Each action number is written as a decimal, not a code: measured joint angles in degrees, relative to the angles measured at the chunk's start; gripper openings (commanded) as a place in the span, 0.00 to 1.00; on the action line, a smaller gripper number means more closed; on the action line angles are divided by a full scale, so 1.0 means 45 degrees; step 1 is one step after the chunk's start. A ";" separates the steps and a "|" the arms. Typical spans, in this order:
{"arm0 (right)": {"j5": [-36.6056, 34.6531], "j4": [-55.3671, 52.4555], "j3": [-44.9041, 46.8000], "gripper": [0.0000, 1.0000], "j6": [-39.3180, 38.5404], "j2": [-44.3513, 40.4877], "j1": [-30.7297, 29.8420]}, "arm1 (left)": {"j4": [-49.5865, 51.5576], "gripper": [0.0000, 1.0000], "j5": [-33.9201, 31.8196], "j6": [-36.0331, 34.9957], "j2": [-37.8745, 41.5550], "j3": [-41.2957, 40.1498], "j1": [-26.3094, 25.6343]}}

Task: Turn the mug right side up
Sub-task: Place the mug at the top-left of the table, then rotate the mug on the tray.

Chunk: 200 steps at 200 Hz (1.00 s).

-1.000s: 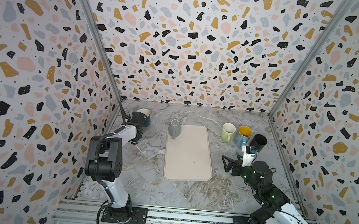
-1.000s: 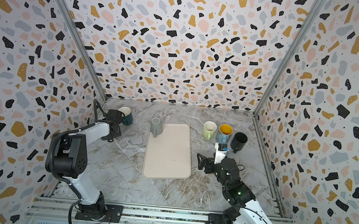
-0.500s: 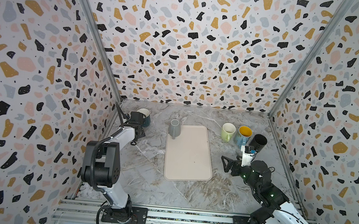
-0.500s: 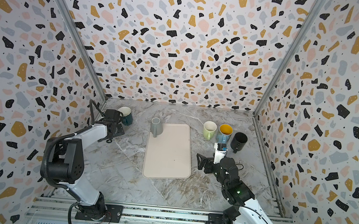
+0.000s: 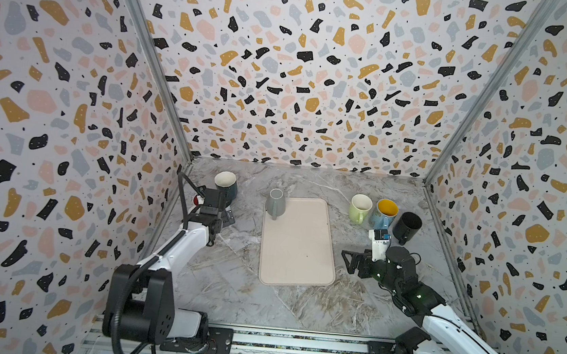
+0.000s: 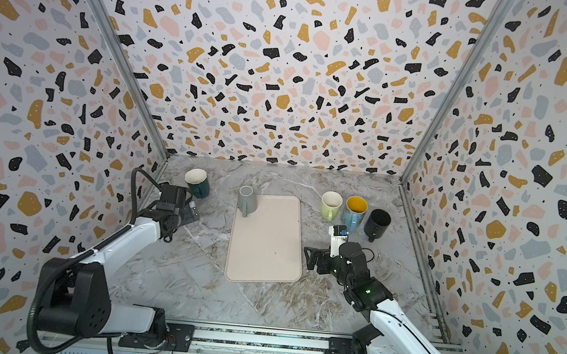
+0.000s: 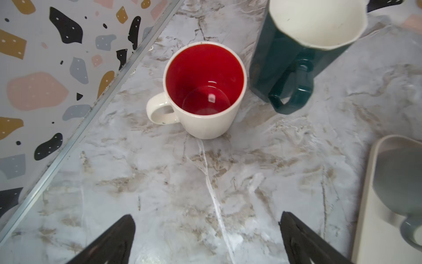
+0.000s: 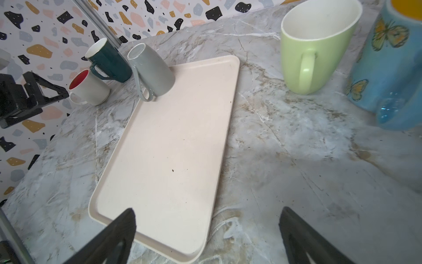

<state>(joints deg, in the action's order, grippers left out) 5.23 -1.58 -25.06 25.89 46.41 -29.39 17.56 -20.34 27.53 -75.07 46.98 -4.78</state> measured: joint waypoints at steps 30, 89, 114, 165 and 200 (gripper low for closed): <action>0.0374 0.0107 -0.0486 0.99 0.0049 0.0918 0.0437 | -0.0831 1.00 0.0262 0.0126 0.1695 -0.1525 -0.0267; 0.0622 0.0957 -0.1797 0.99 0.0058 0.3225 0.0277 | -0.2948 1.00 0.0879 0.0306 0.3594 -0.4265 -0.0379; 0.0393 0.1467 -0.2754 0.99 0.0044 0.4682 -0.0287 | -0.3769 1.00 0.1501 0.0379 0.3599 -0.4507 -0.0656; -0.0039 0.1647 -0.5989 0.95 -0.0185 0.8437 -0.1360 | -0.4760 1.00 0.1797 0.0364 0.3546 -0.4697 -0.1972; -0.0238 0.1443 -0.8296 0.87 -0.0384 1.0681 -0.1919 | -0.5163 1.00 0.1724 0.0369 0.3628 -0.4867 -0.2166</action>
<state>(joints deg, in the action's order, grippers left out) 4.16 4.91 -62.39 24.16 94.48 -38.02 -5.67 -12.58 29.19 -58.74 25.08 -14.52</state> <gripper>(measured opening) 0.904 0.997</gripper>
